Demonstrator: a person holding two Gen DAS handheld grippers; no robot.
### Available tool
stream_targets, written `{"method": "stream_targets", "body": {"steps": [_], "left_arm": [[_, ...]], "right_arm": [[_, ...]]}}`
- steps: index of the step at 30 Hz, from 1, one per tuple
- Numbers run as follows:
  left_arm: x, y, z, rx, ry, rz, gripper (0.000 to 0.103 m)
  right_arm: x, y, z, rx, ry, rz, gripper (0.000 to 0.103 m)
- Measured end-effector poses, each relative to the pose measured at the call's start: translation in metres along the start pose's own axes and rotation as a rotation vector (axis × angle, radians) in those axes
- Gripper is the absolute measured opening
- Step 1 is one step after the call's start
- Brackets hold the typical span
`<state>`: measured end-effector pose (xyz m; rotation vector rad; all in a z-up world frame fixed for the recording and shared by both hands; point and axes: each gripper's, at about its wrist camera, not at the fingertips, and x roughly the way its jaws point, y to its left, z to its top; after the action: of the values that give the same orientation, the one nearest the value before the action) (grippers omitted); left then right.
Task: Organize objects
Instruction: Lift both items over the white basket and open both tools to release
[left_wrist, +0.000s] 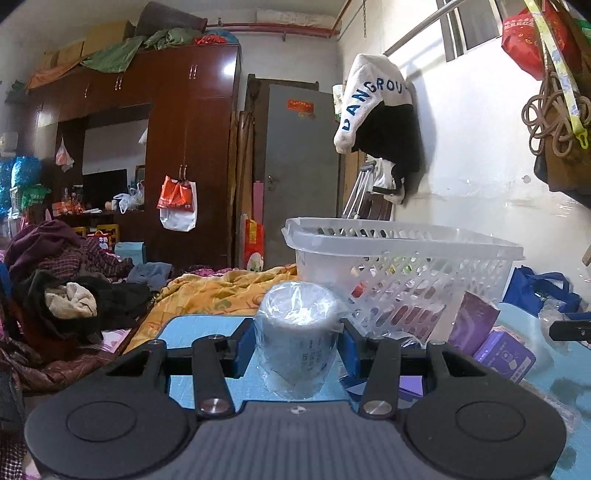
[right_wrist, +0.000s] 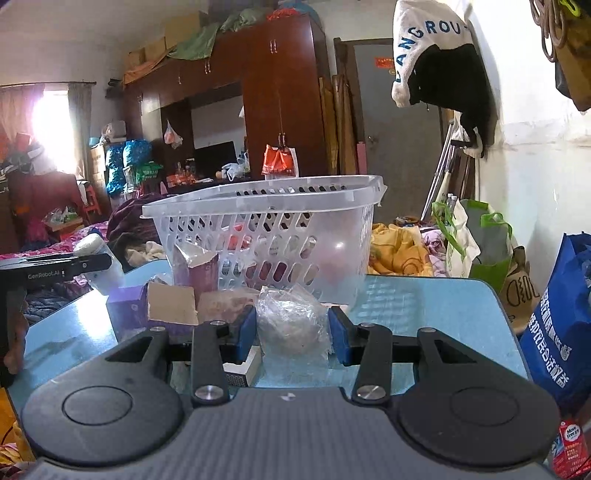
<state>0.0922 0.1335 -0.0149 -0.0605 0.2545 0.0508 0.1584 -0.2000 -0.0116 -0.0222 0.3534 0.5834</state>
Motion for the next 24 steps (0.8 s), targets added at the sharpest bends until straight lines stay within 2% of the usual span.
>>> {"method": "stream_targets", "body": {"steps": [7, 24], "left_arm": [[-0.009, 0.003, 0.002, -0.025, -0.035, -0.034, 0.051], [-0.059, -0.018, 0.016, 0.003, -0.146, -0.102, 0.051]], "right_arm": [[-0.002, 0.001, 0.001, -0.011, -0.019, 0.004, 0.046], [-0.014, 0.004, 0.002, -0.021, -0.106, 0.009, 0.046]]}}
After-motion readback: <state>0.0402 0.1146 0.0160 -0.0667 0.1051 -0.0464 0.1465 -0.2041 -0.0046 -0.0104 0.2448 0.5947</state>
